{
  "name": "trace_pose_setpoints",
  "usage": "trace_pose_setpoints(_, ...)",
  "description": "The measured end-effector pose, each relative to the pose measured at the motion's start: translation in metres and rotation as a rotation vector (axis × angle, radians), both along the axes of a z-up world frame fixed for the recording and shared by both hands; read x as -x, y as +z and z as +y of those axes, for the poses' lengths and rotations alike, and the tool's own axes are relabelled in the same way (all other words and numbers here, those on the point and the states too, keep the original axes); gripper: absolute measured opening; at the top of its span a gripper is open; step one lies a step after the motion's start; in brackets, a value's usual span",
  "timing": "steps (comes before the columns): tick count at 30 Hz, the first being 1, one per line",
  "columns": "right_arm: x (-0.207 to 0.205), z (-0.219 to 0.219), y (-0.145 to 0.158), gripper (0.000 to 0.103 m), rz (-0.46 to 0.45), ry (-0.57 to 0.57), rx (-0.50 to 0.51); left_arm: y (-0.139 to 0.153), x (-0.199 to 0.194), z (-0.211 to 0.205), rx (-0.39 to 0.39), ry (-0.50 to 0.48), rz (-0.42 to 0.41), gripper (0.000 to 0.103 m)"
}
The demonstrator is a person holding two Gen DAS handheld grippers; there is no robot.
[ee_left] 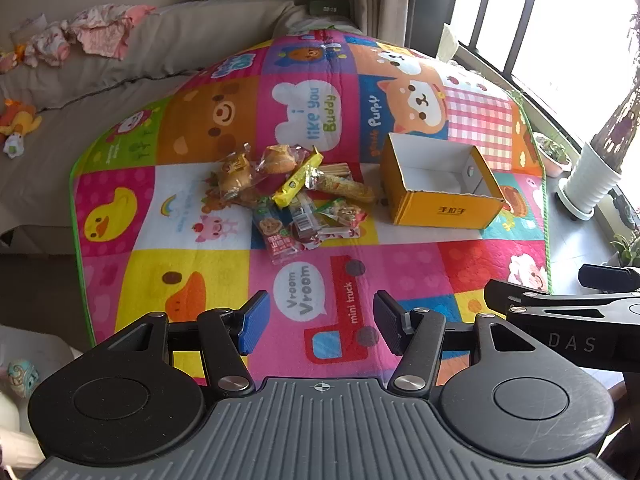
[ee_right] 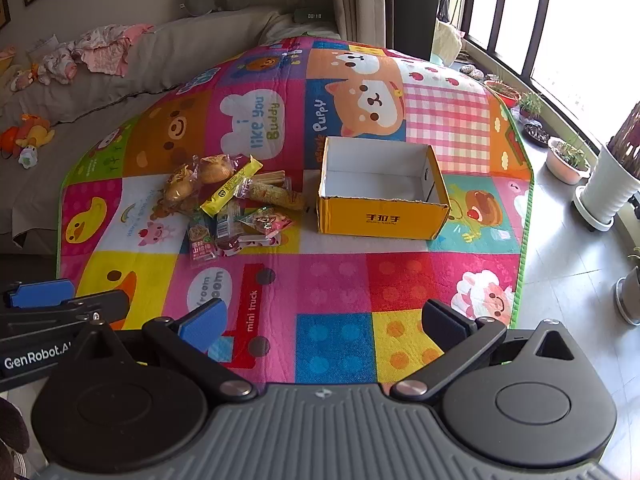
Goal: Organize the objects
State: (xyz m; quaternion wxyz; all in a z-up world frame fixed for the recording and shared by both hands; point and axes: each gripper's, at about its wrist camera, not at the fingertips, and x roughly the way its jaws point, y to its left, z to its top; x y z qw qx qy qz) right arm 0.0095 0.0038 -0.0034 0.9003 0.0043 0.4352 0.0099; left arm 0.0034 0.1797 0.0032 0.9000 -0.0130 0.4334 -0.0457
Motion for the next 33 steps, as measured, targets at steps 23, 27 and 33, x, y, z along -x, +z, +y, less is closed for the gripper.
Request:
trace_pose_setpoints(23, -0.005, -0.005, -0.004, 0.103, 0.013, -0.011, -0.008, -0.005, -0.001, 0.003, 0.006, 0.007, 0.010, 0.062)
trace_pose_setpoints(27, -0.005, -0.005, -0.004, 0.103, 0.013, -0.012, -0.007, -0.005, -0.001, 0.003, 0.006, 0.007, 0.011, 0.062)
trace_pose_setpoints(33, -0.007, -0.005, -0.006, 0.103, 0.018, -0.009, -0.004, -0.013, -0.006, 0.006, 0.012, 0.013, 0.024, 0.062)
